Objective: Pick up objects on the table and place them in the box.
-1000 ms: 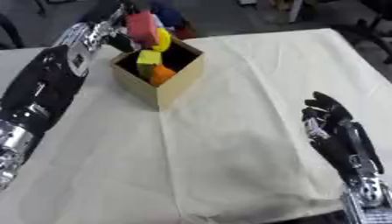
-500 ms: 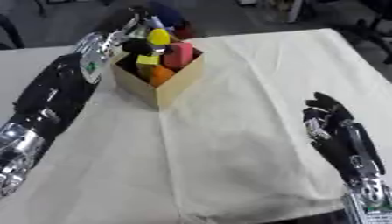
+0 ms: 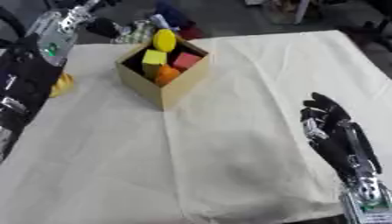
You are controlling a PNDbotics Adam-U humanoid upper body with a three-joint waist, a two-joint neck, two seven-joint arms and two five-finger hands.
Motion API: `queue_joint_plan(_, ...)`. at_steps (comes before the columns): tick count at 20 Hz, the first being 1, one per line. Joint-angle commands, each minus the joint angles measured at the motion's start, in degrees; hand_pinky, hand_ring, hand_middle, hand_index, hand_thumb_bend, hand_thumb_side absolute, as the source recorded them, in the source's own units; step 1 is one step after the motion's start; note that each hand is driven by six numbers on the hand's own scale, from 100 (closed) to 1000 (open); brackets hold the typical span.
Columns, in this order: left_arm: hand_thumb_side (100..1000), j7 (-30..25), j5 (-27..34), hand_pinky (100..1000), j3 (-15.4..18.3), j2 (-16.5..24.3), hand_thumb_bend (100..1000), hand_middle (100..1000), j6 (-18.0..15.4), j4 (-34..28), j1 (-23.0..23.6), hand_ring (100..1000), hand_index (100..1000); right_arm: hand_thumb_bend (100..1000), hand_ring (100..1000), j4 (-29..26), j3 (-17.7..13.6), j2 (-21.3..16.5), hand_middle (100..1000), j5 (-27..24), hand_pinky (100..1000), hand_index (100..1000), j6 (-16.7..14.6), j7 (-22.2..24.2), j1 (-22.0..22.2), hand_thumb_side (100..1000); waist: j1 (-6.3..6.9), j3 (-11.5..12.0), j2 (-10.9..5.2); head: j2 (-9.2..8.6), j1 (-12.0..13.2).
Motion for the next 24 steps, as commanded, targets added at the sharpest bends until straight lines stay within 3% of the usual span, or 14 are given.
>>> queue_joint_plan(1,209,-5.58,-1.97,775,1.38,5.27,474,746,1.40,1.05,-0.13,758,871,100,795,-0.59,-0.40,-1.25,782,0.10,787,904,-0.09,-0.02,-0.52,483,-0.28,0.59,-1.32,-0.16,-0.11)
queue_joint_plan(6,188,-11.42,-8.55,752,3.53,7.19,480,733,3.44,7.74,1.87,736,855,100,795,-0.61,-0.40,-1.23,782,0.22,787,904,-0.18,0.07,-0.70,482,-0.47,1.79,-1.38,-0.16,1.32)
queue_joint_plan(12,200,-13.18,-10.16,738,4.65,6.93,491,727,5.13,13.04,4.05,722,855,100,795,-0.74,-0.68,-1.13,782,0.16,787,904,-0.22,-0.14,-0.49,483,-0.66,1.95,-1.15,-0.16,3.83)
queue_joint_plan(20,100,-6.79,-11.79,631,5.80,6.44,399,590,9.87,17.54,5.97,592,760,100,795,-0.73,-0.84,-1.14,781,0.04,787,904,-0.14,-0.31,-0.53,483,-0.77,1.79,-0.87,-0.16,4.33)
queue_joint_plan(24,100,-1.98,-10.45,488,5.76,6.41,311,427,9.58,16.40,6.19,450,598,100,795,-0.75,-0.89,-1.11,781,0.01,787,904,-0.13,-0.35,-0.53,483,-0.79,1.89,-0.85,-0.16,4.05)
